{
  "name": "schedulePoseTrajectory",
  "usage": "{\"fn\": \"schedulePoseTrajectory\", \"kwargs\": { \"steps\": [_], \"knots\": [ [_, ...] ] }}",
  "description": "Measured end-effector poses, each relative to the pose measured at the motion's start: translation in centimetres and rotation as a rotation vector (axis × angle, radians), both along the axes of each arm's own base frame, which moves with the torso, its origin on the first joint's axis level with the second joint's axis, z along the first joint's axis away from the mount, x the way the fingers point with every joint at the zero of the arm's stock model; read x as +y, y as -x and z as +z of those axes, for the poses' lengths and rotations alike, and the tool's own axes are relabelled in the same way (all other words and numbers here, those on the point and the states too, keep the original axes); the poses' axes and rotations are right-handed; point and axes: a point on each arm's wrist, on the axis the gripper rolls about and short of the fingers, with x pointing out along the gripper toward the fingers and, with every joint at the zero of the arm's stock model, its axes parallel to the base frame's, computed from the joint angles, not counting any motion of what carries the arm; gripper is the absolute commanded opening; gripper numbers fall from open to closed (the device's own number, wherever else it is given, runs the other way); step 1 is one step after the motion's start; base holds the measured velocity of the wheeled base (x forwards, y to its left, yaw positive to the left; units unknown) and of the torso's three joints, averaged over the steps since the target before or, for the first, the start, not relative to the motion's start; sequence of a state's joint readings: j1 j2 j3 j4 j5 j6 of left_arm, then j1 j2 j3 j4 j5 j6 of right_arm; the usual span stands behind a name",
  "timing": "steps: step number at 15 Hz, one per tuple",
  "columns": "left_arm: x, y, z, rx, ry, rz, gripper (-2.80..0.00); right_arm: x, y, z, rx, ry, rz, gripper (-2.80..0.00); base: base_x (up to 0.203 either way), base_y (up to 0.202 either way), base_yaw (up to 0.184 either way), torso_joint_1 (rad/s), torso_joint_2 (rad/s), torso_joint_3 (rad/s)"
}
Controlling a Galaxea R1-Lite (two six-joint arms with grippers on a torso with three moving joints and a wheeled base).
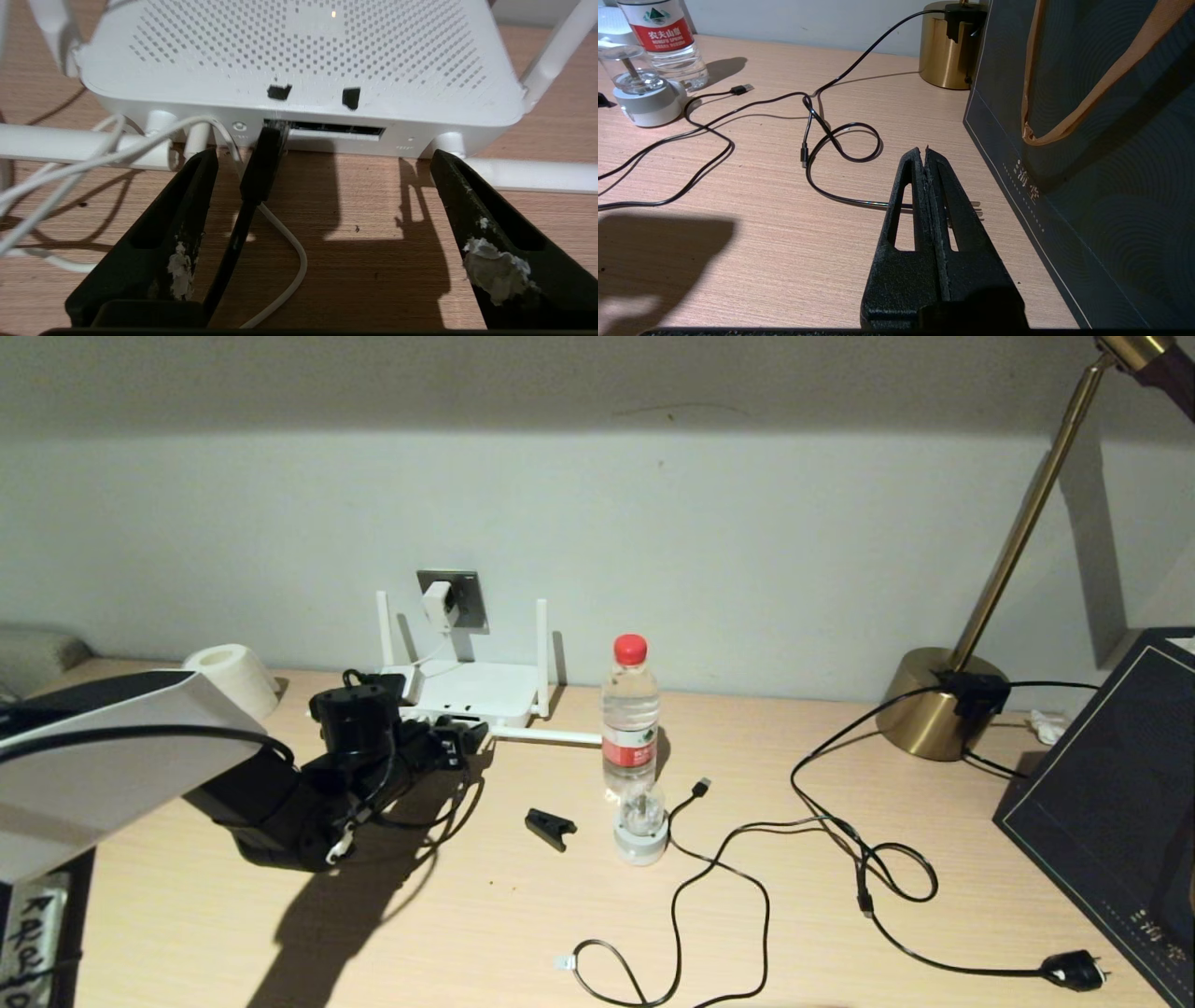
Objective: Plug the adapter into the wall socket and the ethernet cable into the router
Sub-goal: Plug cable into router interface
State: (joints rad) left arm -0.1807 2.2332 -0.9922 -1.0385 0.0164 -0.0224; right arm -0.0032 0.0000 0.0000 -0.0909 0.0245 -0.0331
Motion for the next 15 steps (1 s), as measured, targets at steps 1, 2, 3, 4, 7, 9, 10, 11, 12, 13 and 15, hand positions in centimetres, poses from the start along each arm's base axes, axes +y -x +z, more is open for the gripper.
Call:
{"fn": "schedulePoseTrajectory", "kwargs": {
  "steps": [1,2,3,4,7,9,10,11,12,13,15],
  "knots": [
    [-0.1,0.4,0.5,-0.007,0.001,-0.004,0.0,0.0,0.0,0.0,-0.001,0.0,0.0,-2.8,0.0,0.0,0.0,0.0,0.0,0.0],
    [-0.3,0.9,1.1,-0.013,0.002,-0.009,0.0,0.0,0.0,0.0,0.0,0.0,0.0,-2.8,0.0,0.0,0.0,0.0,0.0,0.0],
    [-0.5,1.6,1.6,-0.016,0.002,-0.018,0.0,0.0,0.0,0.0,0.0,0.0,0.0,-2.8,0.0,0.0,0.0,0.0,0.0,0.0],
    [-0.8,2.5,2.2,-0.017,0.002,-0.027,0.0,0.0,0.0,0.0,0.0,0.0,0.0,-2.8,0.0,0.0,0.0,0.0,0.0,0.0],
    [-1.3,5.1,4.2,-0.035,0.005,-0.049,0.0,0.0,0.0,0.0,0.0,0.0,0.0,-2.8,0.0,0.0,0.0,0.0,0.0,0.0],
    [-1.7,6.8,5.7,-0.061,0.006,-0.049,0.0,0.0,0.0,0.0,0.0,0.0,0.0,-2.8,0.0,0.0,0.0,0.0,0.0,0.0],
    [-1.7,7.7,6.4,-0.073,0.008,-0.05,0.0,0.0,0.0,0.0,0.0,0.0,0.0,-2.8,0.0,0.0,0.0,0.0,0.0,0.0],
    [-1.7,8.4,7.1,-0.088,0.012,-0.052,0.0,0.0,0.0,0.0,0.0,0.0,0.0,-2.8,0.0,0.0,0.0,0.0,0.0,0.0],
    [-1.5,9.2,7.8,-0.103,0.016,-0.053,0.0,0.0,0.0,0.0,0.0,0.0,0.0,-2.8,0.0,0.0,0.0,0.0,0.0,0.0],
    [-1.4,9.9,8.6,-0.122,0.019,-0.054,0.0,0.0,0.0,0.0,0.0,0.0,0.0,-2.8,0.0,0.0,0.0,0.0,0.0,0.0],
    [-1.3,11.4,10.1,-0.164,0.031,-0.064,0.0,0.0,0.0,0.0,0.0,0.0,0.0,-2.8,0.0,0.0,0.0,0.0,0.0,0.0]
  ]
}}
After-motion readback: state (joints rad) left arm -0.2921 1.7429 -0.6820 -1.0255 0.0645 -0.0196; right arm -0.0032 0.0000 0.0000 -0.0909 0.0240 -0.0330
